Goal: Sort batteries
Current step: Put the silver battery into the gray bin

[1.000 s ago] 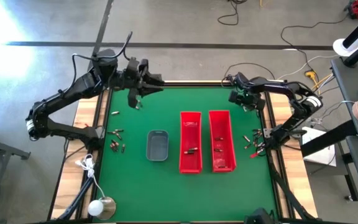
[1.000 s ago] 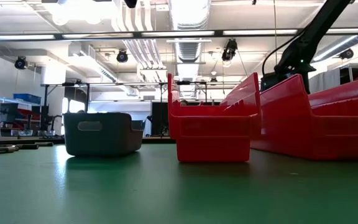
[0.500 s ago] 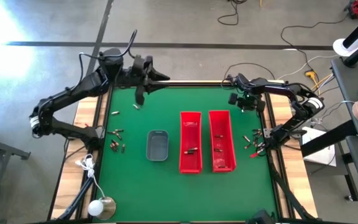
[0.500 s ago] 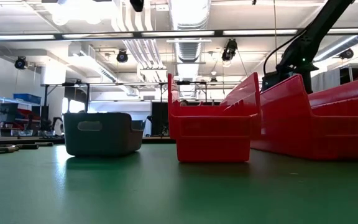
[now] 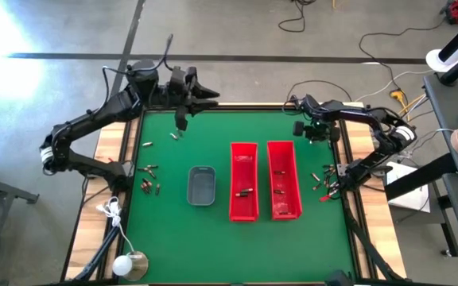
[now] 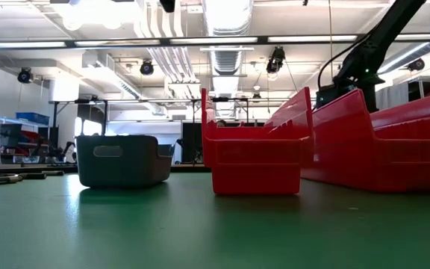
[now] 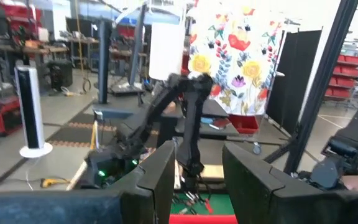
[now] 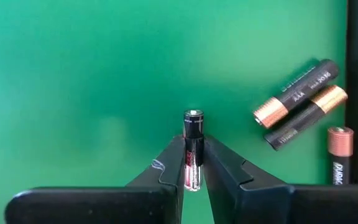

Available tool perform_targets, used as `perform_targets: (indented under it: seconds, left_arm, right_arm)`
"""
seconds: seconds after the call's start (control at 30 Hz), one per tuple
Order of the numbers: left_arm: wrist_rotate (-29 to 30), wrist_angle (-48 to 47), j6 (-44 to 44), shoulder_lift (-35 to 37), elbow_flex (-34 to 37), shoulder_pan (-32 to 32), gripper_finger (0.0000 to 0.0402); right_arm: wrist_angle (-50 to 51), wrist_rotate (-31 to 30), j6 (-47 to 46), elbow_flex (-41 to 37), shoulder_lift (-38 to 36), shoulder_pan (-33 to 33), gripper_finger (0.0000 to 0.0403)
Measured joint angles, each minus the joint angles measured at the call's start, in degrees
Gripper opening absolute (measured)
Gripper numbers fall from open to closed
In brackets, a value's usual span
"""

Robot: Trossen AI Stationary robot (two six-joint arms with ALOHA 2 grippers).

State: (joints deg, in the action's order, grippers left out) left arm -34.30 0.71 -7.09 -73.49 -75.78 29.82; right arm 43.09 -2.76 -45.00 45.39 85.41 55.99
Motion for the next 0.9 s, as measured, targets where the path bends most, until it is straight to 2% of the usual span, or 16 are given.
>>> perform_targets:
  seconds: [0.17,0.3,0.6,0.77,0.9]
  left_arm:
    - [0.4,-0.9,0.1,0.1,-3.4,0.6,0.0115]
    - [0.4,-1.2,0.2,0.1,-5.5,0.6,0.0115]
    - [0.6,-1.3,3.8,-1.2,-10.6,0.6,0.0115]
    - [0.6,-4.4,3.4,-1.2,-11.9,0.6,0.0115]
    - [0.4,-10.1,3.6,0.5,-11.9,0.6,0.0115]
  right_arm:
    - [0.1,-0.4,2.4,0.0,-6.5,-0.5,0.0029]
    - [0.0,-1.4,6.2,1.2,-13.2,-3.8,0.0027]
    - [-3.8,-1.8,14.1,3.6,-24.8,-20.7,0.0025]
    - [-6.3,-4.3,13.3,4.1,-26.1,-29.3,0.0024]
    - [-9.1,-5.6,11.6,6.3,-24.3,-35.3,0.0024]
